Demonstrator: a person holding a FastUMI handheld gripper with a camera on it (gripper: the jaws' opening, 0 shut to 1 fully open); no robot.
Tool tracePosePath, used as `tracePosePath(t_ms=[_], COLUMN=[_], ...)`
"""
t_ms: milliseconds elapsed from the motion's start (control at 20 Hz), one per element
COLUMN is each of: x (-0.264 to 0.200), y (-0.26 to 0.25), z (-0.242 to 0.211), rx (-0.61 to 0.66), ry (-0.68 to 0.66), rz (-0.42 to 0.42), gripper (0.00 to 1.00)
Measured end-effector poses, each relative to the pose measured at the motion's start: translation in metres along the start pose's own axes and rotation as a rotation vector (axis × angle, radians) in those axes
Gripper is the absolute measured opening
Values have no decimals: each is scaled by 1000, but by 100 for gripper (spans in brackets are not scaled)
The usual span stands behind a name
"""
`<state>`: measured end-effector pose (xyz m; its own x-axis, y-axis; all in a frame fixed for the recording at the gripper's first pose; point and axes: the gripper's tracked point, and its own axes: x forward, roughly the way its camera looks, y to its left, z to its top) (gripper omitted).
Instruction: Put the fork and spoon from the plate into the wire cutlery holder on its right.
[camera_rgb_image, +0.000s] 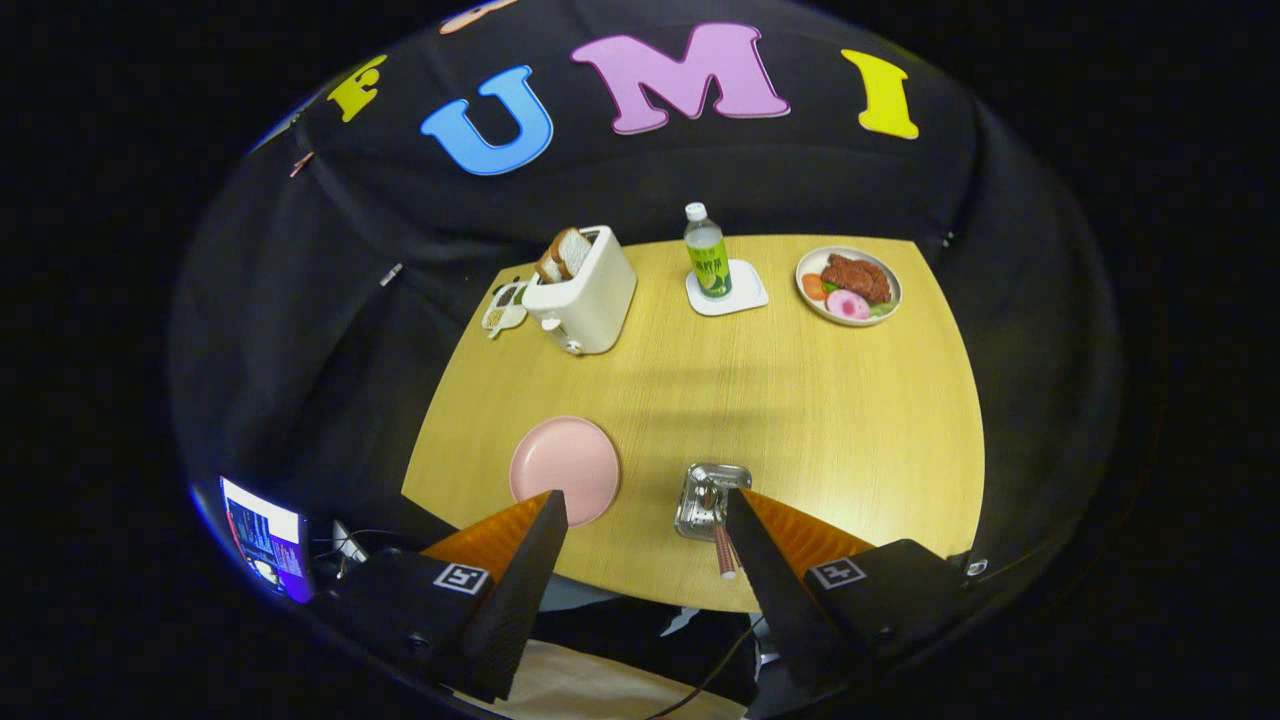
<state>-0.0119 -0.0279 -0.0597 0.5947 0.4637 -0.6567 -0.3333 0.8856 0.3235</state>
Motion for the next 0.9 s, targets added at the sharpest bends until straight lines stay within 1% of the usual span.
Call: tracePosePath(t_ms=[150, 300, 650, 750, 900], x=[-7, -31, -83, -95, -114], y=[19, 37, 50, 54, 61], z=[21, 41, 93, 101, 119], rx=[-13, -45, -118, -143, -164], ry=[-187, -343, -638, -704, -789], rz=[-32, -53, -139, -167, -173], gripper=[99, 99, 99, 99, 99])
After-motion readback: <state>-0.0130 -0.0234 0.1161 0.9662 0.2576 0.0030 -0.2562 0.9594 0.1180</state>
